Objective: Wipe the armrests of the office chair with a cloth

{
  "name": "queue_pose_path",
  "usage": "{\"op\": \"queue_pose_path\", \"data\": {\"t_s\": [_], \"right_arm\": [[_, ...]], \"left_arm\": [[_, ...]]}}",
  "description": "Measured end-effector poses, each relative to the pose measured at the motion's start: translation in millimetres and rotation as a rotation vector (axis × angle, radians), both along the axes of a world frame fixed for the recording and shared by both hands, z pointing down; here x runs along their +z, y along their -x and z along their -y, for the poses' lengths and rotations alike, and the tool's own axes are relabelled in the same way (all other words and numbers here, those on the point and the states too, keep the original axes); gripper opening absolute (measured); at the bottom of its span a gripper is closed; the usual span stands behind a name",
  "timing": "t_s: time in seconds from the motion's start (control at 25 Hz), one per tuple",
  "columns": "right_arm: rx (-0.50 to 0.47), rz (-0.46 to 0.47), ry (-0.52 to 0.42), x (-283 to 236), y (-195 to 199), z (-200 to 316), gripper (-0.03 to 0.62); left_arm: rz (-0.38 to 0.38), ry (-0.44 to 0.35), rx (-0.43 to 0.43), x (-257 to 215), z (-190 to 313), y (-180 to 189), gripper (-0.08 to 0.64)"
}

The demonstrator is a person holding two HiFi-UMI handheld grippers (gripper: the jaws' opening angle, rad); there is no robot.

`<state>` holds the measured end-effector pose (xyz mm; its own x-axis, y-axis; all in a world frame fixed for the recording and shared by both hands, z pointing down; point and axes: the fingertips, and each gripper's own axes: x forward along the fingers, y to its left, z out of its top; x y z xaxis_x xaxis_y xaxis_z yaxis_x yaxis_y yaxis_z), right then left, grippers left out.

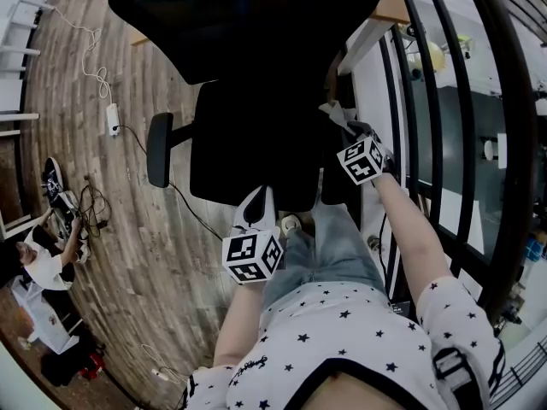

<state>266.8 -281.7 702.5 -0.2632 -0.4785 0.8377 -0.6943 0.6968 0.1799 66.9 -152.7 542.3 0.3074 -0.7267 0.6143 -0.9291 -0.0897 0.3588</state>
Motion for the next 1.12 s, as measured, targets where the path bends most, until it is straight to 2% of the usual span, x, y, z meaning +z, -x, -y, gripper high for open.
{"op": "queue_pose_path", "data": {"t_s": [0.24,1.12], "right_arm": [[0.036,0.0,0.014,4.0,-2.8,-2.6,0.032],[0.04,-0.006,0.023,7.4,1.0,-16.1,0.032]], "left_arm": [[-0.004,0.0,0.003,1.4,-2.2,-0.6,0.006],[0.0,-0.009,0.003,-0.5,-16.1,2.9,0.006]]}}
